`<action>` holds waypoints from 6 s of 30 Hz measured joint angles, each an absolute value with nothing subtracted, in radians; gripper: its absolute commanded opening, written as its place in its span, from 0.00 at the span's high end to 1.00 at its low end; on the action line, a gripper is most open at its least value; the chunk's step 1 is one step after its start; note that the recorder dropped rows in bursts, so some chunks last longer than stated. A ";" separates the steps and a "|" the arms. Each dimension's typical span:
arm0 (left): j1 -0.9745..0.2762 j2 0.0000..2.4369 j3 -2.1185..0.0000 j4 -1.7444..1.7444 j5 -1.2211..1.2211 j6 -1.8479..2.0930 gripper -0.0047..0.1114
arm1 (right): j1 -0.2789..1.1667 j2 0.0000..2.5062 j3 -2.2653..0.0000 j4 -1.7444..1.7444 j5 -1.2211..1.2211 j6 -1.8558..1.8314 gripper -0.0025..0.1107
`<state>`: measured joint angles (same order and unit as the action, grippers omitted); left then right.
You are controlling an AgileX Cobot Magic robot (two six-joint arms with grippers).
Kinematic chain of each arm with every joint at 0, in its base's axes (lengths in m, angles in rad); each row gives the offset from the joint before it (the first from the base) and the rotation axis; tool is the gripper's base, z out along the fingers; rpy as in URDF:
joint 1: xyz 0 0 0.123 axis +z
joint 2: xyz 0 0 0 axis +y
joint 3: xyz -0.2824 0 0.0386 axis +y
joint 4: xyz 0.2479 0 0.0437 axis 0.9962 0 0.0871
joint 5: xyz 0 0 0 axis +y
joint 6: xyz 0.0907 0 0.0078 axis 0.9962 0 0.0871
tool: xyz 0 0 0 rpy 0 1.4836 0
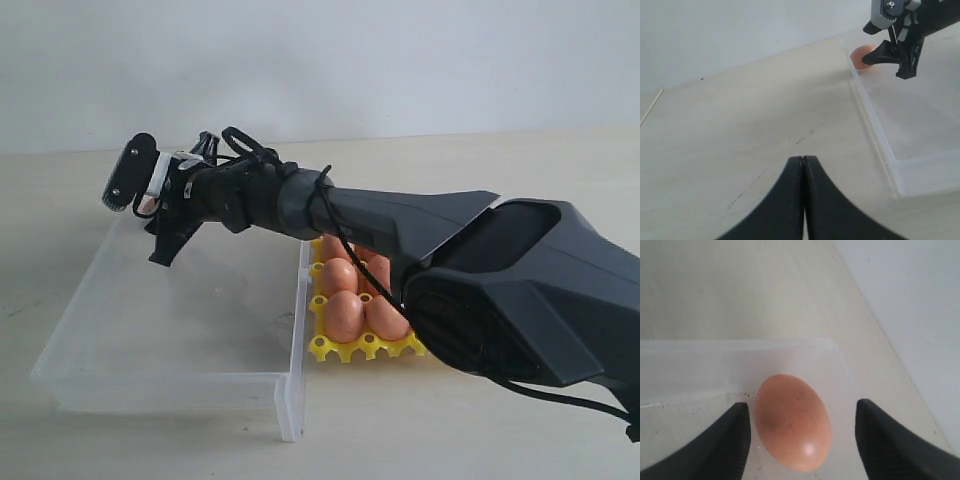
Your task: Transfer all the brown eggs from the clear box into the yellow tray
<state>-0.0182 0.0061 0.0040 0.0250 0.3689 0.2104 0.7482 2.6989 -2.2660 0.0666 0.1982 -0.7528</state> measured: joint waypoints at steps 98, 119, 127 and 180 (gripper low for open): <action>-0.018 0.006 0.004 0.025 0.369 0.210 0.96 | 0.352 1.788 -0.238 -0.006 -1.017 0.196 0.98; -0.018 0.006 0.004 0.025 0.369 0.210 0.96 | 0.352 1.812 -0.238 0.017 -1.034 0.167 0.38; -0.018 0.006 0.004 0.025 0.369 0.210 0.96 | 0.352 1.812 -0.238 0.028 -1.034 0.130 0.42; -0.018 0.006 0.004 0.025 0.369 0.210 0.96 | 0.041 0.006 -0.004 -0.055 -0.049 0.455 0.98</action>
<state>-0.0182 0.0061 0.0040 0.0250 0.3689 0.2104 0.0408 0.0061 -0.0040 -0.0549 -0.0489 0.4553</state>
